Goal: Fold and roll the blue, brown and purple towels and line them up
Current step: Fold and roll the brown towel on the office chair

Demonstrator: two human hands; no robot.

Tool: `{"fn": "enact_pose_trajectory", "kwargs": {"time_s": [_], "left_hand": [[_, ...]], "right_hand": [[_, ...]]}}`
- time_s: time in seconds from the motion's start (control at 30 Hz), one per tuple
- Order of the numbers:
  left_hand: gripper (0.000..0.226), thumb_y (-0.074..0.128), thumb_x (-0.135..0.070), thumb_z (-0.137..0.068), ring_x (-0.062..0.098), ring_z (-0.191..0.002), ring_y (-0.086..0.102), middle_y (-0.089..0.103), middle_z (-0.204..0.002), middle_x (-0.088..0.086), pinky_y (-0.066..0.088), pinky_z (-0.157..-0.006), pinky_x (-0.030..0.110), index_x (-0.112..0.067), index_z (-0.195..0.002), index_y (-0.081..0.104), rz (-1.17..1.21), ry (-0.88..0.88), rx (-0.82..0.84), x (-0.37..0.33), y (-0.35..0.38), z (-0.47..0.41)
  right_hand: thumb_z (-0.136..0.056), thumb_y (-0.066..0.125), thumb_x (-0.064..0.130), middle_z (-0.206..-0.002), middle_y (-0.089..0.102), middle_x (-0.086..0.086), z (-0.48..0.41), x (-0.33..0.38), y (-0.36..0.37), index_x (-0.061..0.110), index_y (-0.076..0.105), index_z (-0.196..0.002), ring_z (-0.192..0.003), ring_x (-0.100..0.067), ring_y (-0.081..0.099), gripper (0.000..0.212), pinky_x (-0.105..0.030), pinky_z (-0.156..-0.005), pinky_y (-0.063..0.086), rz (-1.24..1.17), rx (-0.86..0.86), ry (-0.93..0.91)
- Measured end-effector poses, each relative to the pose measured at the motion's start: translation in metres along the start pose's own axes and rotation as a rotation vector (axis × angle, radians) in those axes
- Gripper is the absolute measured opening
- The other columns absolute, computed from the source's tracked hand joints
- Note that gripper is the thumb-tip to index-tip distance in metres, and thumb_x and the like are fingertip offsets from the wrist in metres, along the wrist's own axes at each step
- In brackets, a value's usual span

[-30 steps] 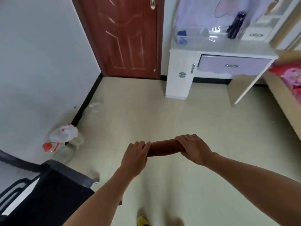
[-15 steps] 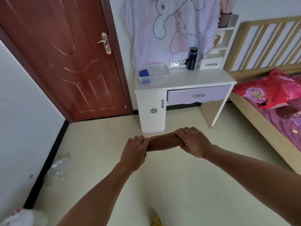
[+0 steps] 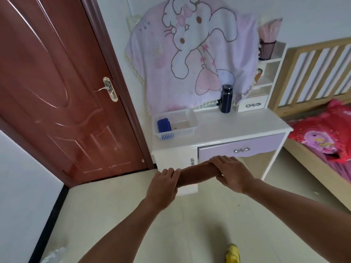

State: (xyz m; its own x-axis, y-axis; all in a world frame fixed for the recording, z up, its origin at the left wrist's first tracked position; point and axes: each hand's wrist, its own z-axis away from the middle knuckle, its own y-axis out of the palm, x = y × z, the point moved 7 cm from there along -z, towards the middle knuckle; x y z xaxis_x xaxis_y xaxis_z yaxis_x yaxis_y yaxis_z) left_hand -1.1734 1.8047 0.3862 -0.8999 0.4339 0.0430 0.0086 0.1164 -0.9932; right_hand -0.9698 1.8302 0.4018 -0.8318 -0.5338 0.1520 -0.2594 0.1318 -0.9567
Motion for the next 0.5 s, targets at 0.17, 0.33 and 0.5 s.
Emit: {"fn": "enact_pose_trajectory", "kwargs": {"time_s": [0.17,0.33,0.5], "left_hand": [[0.049,0.062,-0.020,-0.083,0.021,-0.091,0.058,0.059,-0.111,0.005,0.048,-0.080,0.032,-0.014,-0.130,0.051,0.075,-0.107,-0.027,0.050,0.019,-0.102],[0.049,0.064,-0.026,-0.085,0.016,-0.097,0.055,0.057,-0.117,0.002,0.048,-0.086,0.027,-0.019,-0.131,0.050,0.207,-0.300,-0.046,0.096,0.040,-0.190],[0.044,0.061,-0.037,-0.088,0.011,-0.106,0.053,0.060,-0.118,-0.004,0.044,-0.098,0.024,-0.022,-0.128,0.052,0.376,-0.462,-0.029,0.139,0.066,-0.244]], "right_hand": [[-0.077,0.063,0.019,-0.119,0.062,0.002,-0.109,-0.069,0.023,0.018,0.056,-0.120,-0.103,-0.020,0.060,0.043,-0.033,-0.084,0.046,-0.054,0.020,-0.055],[-0.077,0.065,0.022,-0.116,0.063,0.002,-0.222,-0.128,0.036,0.019,0.054,-0.117,-0.099,-0.019,0.059,0.042,-0.029,-0.080,0.044,-0.084,0.105,-0.125],[-0.076,0.069,0.028,-0.112,0.060,0.007,-0.314,-0.151,0.056,0.027,0.054,-0.111,-0.103,-0.014,0.055,0.039,-0.025,-0.083,0.042,-0.174,0.246,-0.098]]}}
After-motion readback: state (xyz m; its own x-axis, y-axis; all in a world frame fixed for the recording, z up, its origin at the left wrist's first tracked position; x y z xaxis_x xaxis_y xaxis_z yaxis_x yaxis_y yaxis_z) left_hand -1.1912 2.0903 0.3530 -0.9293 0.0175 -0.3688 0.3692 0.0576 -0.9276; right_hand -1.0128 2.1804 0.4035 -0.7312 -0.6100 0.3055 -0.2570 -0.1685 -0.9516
